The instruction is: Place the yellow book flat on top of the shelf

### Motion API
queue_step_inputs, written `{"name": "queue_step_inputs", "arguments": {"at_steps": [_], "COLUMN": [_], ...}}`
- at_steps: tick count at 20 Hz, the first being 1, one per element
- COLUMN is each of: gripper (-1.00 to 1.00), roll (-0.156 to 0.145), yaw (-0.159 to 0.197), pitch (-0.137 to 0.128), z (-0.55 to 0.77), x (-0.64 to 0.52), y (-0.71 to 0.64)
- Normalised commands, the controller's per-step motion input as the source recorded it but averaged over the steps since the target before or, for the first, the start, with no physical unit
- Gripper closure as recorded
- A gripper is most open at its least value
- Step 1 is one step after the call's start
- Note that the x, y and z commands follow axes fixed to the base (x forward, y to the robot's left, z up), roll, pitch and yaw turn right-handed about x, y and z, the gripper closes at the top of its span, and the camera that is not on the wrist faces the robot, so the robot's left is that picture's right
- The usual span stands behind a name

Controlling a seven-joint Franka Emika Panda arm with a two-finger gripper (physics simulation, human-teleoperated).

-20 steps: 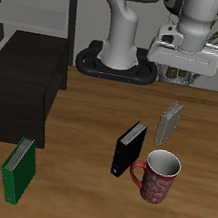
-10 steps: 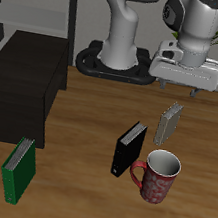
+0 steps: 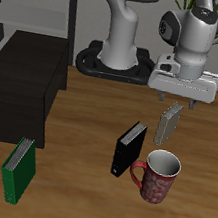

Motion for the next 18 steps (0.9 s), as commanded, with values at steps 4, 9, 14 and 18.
{"name": "queue_step_inputs", "arguments": {"at_steps": [4,9,14,18], "gripper": [-1.0,-1.0,-1.0,-1.0], "roll": [-0.04,-0.014,0.015,0.011], "yaw": [-0.033,-0.002,-0.029,-0.045], "pitch": [-0.036,-0.015,0.069,0.076], "z": [-0.2,-0.23,-0.4,-0.25], "x": [0.0,-0.01,0.0,0.1], "y": [-0.07,-0.06,0.01,-0.09]}}
